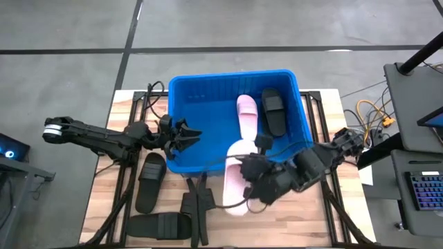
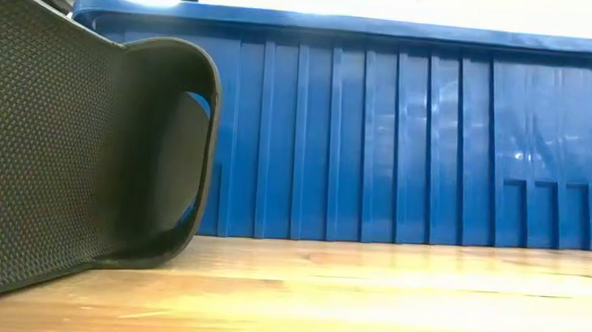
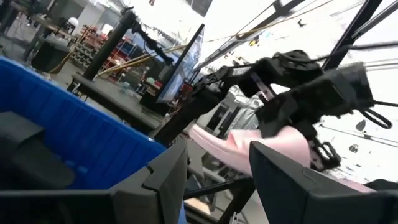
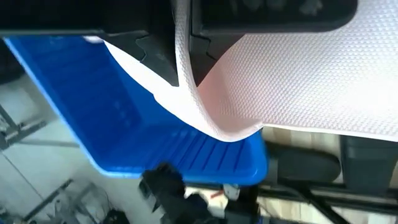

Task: Pick and place slides into bin
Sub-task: Put the pink slide into the blue bin

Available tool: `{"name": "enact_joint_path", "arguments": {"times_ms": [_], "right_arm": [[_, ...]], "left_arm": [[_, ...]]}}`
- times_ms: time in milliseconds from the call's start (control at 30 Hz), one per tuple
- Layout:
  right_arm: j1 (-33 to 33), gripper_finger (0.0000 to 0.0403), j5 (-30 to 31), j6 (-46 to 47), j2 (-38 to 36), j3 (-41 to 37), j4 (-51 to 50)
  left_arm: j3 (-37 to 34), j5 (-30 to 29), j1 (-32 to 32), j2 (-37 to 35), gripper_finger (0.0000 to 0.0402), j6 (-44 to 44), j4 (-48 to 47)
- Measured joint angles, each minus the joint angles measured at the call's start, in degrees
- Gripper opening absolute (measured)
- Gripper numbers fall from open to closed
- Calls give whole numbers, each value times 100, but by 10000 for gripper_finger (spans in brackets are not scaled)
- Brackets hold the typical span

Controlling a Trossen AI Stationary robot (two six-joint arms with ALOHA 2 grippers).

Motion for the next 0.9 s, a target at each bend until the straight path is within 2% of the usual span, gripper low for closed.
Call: {"name": "enact_joint_path", "arguments": {"times_ms": [67, 200, 333, 400, 600, 733, 900], "right_arm": [[-194, 12, -272, -347, -121, -44, 172], [-734, 12, -1251, -827, -315, -243, 399], [-1315, 12, -1615, -1607, -421, -575, 679], [-1647, 12, -1982, -1958, -538, -830, 888], [-2745, 12, -3199, -2960, -1036, -1961, 1845], [-3487, 12, -3683, -3481, -1494, -2792, 2487], [-4319, 12, -4659, -4137, -2068, -3931, 3430]], "left_arm": [[0, 4, -4, -6, 160, 2, 77], [0, 4, -4, -30, 160, 4, 199], [0, -13, -2, -63, 160, 189, 267], [0, -44, 2, -73, 160, 353, 350], [54, -411, 4, -94, 160, 743, 655], [61, -954, 4, -121, 160, 1028, 724], [61, -1526, 7, -133, 160, 1285, 760]]}}
